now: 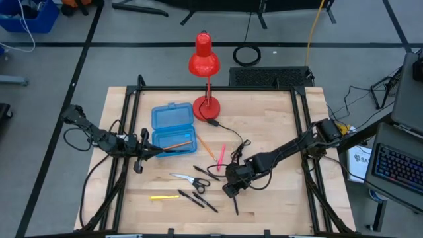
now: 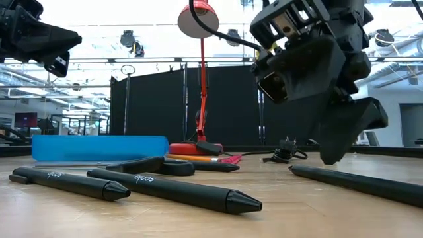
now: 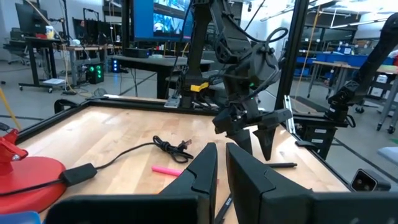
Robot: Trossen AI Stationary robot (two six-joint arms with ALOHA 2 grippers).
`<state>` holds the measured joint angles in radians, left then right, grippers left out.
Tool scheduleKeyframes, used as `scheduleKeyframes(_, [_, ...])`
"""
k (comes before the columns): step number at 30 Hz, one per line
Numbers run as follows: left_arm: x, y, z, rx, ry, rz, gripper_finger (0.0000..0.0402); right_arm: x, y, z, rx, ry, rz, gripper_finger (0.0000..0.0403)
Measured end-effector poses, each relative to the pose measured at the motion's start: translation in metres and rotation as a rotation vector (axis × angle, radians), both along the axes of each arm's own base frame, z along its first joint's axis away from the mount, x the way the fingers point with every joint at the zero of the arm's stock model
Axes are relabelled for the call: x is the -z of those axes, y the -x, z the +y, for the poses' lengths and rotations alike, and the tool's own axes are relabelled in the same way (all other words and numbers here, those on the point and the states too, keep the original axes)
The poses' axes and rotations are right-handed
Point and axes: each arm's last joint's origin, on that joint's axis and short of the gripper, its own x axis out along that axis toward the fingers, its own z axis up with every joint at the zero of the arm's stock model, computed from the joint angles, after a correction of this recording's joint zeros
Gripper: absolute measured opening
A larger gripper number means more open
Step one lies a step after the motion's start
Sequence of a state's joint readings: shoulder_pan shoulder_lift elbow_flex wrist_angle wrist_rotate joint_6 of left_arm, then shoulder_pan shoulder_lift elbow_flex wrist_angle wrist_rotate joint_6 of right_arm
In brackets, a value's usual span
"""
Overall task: Pick & place school supplies into a supply box
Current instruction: Put the black pen into the blue supply box
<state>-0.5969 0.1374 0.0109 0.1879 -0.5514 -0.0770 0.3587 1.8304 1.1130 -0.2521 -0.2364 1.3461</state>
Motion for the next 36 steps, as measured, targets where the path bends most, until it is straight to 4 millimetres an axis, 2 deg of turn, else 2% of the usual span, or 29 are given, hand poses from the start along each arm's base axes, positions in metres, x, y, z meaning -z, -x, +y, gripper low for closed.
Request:
scheduleKeyframes(17, [0.0, 0.0, 0.0, 0.002, 0.002, 0.003, 0.0037, 0.005, 0.002, 0.003, 0.05, 0.069, 0.014, 0.0212])
scheduleKeyframes(26, [0.001, 0.0, 0.0, 0.003, -0.004, 0.011, 0.0037, 0.017, -0.011, 0.021, 0.023, 0.055, -0.002, 0.0211])
scheduleKeyframes(36, [0.002, 0.0, 0.0, 0.003, -0.009, 0.016, 0.0037, 0.017, -0.013, 0.021, 0.019, 0.093, -0.016, 0.0177])
